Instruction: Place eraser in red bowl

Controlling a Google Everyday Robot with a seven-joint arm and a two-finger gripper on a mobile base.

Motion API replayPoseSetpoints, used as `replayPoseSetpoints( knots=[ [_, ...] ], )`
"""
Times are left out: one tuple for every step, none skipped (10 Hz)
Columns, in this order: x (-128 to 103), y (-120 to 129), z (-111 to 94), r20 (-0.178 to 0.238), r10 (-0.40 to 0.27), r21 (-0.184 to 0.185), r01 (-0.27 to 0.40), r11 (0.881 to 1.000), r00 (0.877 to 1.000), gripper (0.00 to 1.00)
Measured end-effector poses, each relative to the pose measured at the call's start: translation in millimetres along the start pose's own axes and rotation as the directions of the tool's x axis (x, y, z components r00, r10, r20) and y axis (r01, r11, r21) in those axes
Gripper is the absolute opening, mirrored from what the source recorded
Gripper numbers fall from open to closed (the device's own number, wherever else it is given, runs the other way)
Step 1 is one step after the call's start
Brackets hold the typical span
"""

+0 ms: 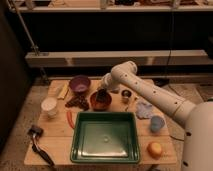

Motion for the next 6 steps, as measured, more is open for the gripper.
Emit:
replayPoseSetpoints(
  knots=[
    [0.6, -0.1, -0.6, -0.001, 0.000, 0.000, 0.000, 1.000, 1.000, 0.30],
    [0.5, 0.2, -0.4, -0.001, 0.000, 0.000, 0.000, 1.000, 1.000, 0.30],
    [0.3, 0.3, -0.2, -0.001, 0.000, -0.001, 0.000, 1.000, 1.000, 0.30],
    [0.4, 0.2, -0.3, -0.001, 0.000, 0.000, 0.000, 1.000, 1.000, 0.30],
    [0.4, 0.4, -0.4, -0.001, 0.000, 0.000, 0.000, 1.000, 1.000, 0.30],
    [0.4, 0.5, -0.4, -0.001, 0.001, -0.001, -0.001, 1.000, 1.000, 0.29]
  ],
)
